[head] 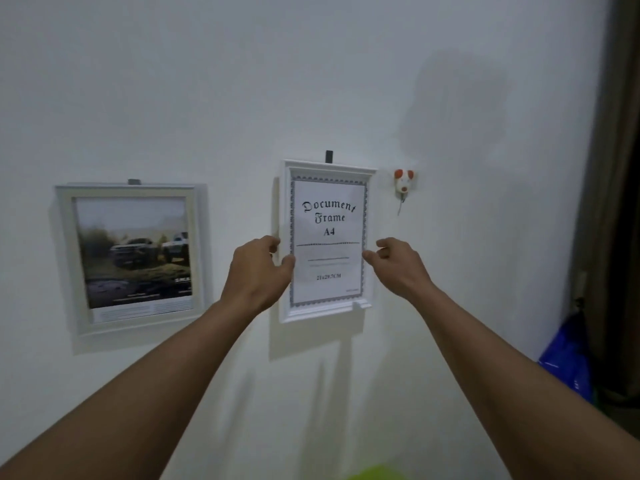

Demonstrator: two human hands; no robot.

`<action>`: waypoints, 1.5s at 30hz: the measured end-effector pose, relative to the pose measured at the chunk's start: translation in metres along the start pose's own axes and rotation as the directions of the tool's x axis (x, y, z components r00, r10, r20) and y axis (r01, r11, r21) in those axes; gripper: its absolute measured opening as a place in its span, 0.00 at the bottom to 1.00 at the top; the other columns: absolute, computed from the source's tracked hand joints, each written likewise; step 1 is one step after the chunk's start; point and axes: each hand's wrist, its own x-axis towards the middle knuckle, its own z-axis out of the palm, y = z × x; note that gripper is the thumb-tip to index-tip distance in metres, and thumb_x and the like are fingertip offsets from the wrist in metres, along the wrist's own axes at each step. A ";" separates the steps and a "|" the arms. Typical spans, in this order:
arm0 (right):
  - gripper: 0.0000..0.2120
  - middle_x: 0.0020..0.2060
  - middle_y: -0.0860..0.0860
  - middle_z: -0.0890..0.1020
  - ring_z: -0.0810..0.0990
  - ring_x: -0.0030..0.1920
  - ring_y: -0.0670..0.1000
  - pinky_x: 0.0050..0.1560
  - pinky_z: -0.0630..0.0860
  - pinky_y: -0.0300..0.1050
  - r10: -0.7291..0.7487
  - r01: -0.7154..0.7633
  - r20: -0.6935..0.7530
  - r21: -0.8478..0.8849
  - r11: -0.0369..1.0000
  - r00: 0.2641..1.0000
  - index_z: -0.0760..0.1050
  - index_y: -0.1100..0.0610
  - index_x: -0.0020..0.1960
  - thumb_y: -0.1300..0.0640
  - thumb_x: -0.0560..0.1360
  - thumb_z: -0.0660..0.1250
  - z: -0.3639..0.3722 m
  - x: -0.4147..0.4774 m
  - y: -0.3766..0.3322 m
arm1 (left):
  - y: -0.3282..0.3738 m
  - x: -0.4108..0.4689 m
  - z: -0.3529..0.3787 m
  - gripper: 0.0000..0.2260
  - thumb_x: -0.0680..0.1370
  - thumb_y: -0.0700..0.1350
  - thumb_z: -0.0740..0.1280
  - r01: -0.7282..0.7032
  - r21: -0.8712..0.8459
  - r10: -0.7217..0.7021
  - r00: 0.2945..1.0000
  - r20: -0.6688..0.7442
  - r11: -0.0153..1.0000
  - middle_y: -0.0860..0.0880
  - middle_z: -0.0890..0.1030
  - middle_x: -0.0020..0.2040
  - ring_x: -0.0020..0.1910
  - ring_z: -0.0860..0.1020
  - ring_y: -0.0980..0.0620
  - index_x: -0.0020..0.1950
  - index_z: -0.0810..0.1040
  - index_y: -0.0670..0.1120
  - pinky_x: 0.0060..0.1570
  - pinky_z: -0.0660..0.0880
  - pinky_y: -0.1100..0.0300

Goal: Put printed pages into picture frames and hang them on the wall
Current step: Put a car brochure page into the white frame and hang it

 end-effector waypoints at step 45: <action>0.40 0.48 0.54 0.83 0.83 0.47 0.51 0.56 0.79 0.47 -0.137 -0.082 0.342 0.555 0.828 0.930 0.60 0.32 0.74 0.64 0.75 0.71 0.059 -0.245 -0.040 | -0.076 -0.234 -0.155 0.16 0.81 0.42 0.63 0.397 -0.524 -0.421 0.904 0.079 0.754 0.49 0.83 0.51 0.49 0.82 0.50 0.66 0.70 0.58 0.57 0.77 0.44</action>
